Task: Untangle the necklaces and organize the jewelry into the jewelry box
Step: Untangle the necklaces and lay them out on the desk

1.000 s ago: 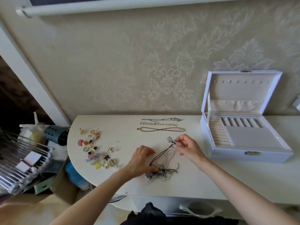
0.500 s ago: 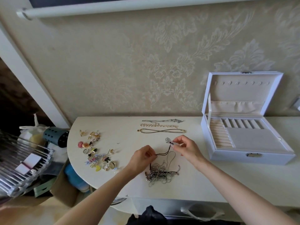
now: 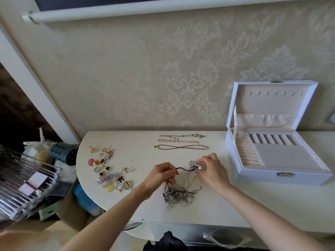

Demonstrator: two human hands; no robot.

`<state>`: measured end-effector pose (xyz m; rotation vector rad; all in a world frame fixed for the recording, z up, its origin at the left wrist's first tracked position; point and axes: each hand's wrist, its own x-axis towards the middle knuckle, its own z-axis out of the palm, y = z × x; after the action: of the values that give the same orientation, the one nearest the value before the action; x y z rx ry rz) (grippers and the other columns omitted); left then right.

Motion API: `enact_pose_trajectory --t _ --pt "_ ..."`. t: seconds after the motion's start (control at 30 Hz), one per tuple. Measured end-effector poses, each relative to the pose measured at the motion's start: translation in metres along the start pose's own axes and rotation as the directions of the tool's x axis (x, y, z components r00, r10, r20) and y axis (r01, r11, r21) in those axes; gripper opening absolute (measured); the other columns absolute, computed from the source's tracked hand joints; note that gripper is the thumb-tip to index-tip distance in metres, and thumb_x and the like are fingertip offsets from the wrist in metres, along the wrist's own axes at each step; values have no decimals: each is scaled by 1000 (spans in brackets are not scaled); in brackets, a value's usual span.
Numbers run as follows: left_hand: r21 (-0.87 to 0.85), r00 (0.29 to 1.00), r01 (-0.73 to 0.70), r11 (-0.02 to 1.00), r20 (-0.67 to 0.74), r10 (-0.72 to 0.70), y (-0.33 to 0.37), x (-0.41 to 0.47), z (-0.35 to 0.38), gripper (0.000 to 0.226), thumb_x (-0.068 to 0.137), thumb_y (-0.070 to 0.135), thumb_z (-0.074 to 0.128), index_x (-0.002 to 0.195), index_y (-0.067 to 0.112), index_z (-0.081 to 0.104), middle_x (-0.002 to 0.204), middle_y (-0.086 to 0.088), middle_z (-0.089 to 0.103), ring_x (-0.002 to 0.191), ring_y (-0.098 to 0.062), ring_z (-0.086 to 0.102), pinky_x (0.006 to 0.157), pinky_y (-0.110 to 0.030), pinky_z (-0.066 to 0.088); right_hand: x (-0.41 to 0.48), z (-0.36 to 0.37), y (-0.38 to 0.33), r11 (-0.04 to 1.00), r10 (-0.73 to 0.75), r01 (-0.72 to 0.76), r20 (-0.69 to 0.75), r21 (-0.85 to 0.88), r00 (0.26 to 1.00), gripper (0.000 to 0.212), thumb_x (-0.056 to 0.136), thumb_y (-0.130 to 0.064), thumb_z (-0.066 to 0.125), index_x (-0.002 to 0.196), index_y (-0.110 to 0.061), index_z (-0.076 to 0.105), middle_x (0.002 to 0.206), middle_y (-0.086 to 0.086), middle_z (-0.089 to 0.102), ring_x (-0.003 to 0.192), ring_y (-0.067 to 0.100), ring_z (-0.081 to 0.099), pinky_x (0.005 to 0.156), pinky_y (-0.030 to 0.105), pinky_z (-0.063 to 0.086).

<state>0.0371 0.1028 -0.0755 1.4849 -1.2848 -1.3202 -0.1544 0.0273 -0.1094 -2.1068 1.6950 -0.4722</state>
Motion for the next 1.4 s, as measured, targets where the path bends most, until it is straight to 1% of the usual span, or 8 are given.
enact_pose_trajectory --t 0.13,0.27,0.6,0.73,0.9,1.03,1.2,1.4 --pt "-11 997 -59 998 -43 59 4 8 5 7 91 9 59 87 5 64 69 -2 59 57 -12 54 57 -21 46 -6 -9 -20 936 -265 252 22 245 964 46 78 -2 57 113 -31 61 116 -12 53 76 -1 50 69 21 43" --pt "41 991 -99 994 -91 103 7 16 10 6 88 5 62 90 1 67 73 -7 63 56 -11 53 58 -22 47 -10 -16 -42 717 -291 37 251 696 923 49 79 9 52 114 -25 62 104 4 66 67 11 61 59 23 48" --pt "-34 997 -9 999 -75 7 11 11 3 27 94 22 56 73 7 60 57 -3 55 54 -14 54 60 -23 46 1 -22 -24 747 -69 5 70 665 995 12 85 -4 66 77 -12 70 52 0 59 43 4 50 48 15 40" --pt "-236 998 43 971 -37 -53 11 11 0 18 94 10 48 81 3 58 63 -9 58 59 -22 60 77 -46 54 4 -21 -20 756 -16 -29 63 654 998 10 86 -4 64 82 -10 71 52 3 60 41 3 49 45 13 39" --pt "-400 993 116 909 20 -118 15 14 -1 12 96 7 45 92 4 56 76 -11 67 62 -21 64 64 -35 56 1 -21 -22 801 -95 3 122 599 988 38 81 -3 63 98 -37 68 82 -9 71 62 12 62 56 19 43" --pt "-279 995 96 955 29 -91 18 17 1 11 97 9 47 95 4 57 76 -13 68 59 -21 63 58 -30 54 -4 -26 -38 820 -257 145 130 554 958 69 74 -1 59 121 -52 52 101 -22 65 58 11 47 68 27 47" --pt "6 997 -38 999 -73 38 25 20 5 9 92 11 59 85 5 60 64 -8 67 44 -13 51 44 -21 41 -7 -26 -50 817 -370 275 95 506 924 75 75 9 54 132 -39 49 122 -25 55 61 13 56 66 20 51" --pt "130 997 -54 990 -46 61 28 22 -3 21 87 22 66 72 9 59 56 -4 58 44 -10 46 43 -18 36 -7 -25 -40 737 -252 126 97 664 963 14 85 -6 66 87 -17 75 60 5 65 53 14 59 52 26 51"
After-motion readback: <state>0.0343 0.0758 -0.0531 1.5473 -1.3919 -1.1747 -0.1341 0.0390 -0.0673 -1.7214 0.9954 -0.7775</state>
